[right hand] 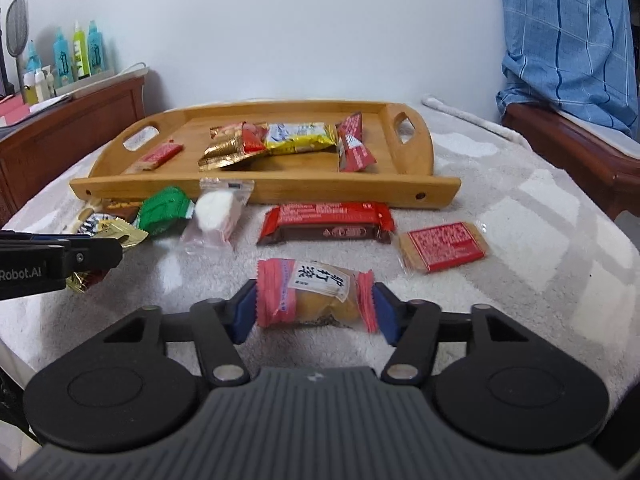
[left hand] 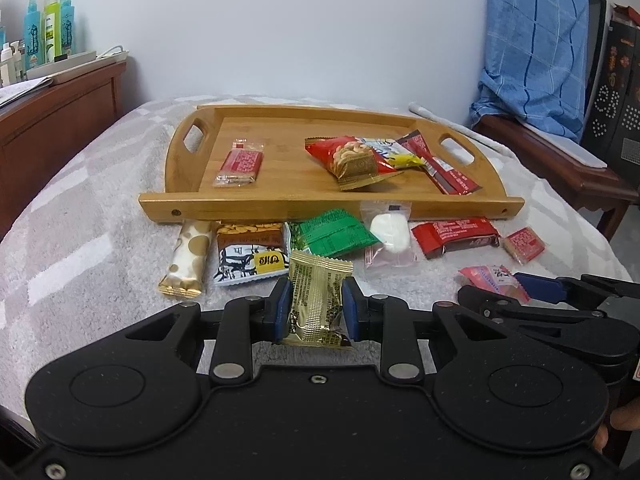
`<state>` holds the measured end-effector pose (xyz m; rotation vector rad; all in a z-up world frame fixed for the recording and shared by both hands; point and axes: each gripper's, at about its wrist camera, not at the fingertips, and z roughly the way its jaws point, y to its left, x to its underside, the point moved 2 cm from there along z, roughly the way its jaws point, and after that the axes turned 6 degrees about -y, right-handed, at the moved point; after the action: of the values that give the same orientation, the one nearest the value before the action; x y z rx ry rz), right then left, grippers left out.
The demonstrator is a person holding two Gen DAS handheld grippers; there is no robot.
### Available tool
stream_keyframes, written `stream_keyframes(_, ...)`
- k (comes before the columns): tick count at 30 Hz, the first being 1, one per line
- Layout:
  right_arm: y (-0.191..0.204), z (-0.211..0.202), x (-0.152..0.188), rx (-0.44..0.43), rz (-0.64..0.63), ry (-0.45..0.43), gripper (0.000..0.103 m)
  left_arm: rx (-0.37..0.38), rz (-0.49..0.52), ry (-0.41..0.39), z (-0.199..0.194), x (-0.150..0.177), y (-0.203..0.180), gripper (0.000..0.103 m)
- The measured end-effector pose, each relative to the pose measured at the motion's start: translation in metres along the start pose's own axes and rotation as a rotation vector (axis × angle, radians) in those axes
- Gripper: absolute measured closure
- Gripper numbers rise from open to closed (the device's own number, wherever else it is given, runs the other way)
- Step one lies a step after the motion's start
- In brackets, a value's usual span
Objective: Organize snacks
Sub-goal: 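Carry the gold-green packet with the left tool while the right tool carries the pink cake over the tray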
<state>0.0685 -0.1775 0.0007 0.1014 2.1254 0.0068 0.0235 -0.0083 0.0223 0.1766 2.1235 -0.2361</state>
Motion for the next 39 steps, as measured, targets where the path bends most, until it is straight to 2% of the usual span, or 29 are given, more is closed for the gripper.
stream_keyframes(4, -0.002, -0.005, -0.004, -0.001, 0.017, 0.001, 0.053, -0.001, -0.003, -0.007, -0.003, -0.006, 0.000, 0.078)
stream_keyframes(13, -0.007, -0.014, -0.021, -0.006, 0.059, -0.037, 0.054, 0.005, -0.042, -0.041, -0.010, -0.028, 0.005, 0.078)
stream_keyframes(22, -0.021, -0.005, -0.070, 0.003, 0.081, -0.103, 0.054, -0.020, -0.069, -0.052, 0.010, -0.072, 0.018, 0.078)
stream_keyframes(30, -0.041, 0.045, -0.129, -0.017, 0.096, -0.116, 0.053, -0.006, -0.123, -0.074, 0.053, -0.127, 0.042, 0.078)
stream_keyframes(39, -0.066, 0.139, -0.175, -0.048, 0.121, 0.011, 0.053, -0.029, -0.143, -0.018, 0.130, -0.164, 0.066, 0.078)
